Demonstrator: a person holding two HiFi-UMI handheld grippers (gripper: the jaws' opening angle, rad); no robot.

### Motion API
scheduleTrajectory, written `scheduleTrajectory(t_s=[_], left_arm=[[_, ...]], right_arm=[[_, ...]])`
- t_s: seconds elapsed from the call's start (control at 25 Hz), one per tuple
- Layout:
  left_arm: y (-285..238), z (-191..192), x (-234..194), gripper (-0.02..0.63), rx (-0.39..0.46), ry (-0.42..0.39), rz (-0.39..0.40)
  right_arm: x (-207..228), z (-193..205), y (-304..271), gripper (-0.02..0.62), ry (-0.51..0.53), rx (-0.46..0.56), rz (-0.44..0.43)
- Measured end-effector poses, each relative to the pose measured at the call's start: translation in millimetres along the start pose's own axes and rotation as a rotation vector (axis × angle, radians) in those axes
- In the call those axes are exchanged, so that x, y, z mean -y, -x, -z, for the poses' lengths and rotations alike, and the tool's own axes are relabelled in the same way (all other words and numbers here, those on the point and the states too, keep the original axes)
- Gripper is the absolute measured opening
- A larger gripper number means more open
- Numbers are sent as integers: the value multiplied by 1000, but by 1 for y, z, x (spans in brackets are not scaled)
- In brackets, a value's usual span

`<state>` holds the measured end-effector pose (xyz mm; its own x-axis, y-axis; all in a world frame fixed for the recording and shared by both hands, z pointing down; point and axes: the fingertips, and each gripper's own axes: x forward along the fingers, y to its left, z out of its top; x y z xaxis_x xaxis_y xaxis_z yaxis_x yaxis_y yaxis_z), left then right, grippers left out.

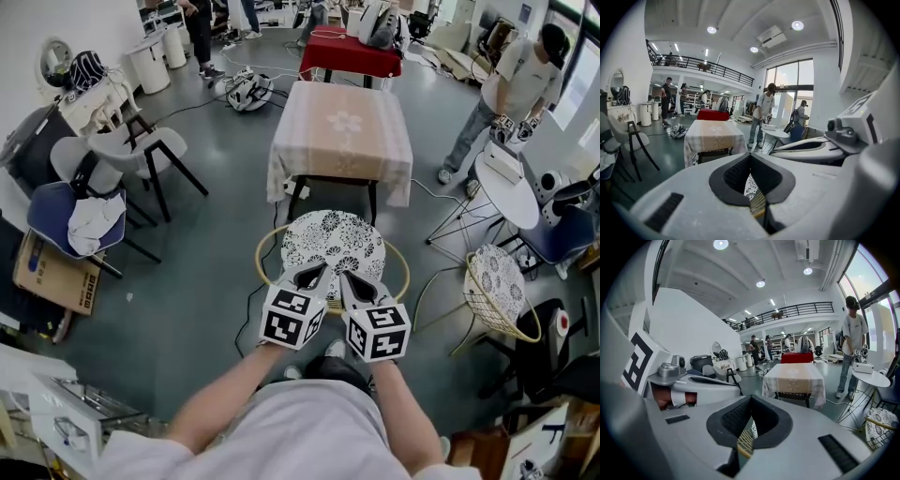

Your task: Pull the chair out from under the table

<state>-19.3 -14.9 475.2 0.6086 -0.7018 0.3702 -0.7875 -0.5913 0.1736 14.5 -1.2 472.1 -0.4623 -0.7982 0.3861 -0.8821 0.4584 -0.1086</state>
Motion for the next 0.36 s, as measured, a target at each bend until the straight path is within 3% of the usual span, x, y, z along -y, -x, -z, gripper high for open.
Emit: scheduleTrajectory(t_s=[0.36], left_arm=[[-1, 5, 2, 5, -9, 1, 2]], right_arm=[[0, 2, 0, 2, -6, -1, 5]])
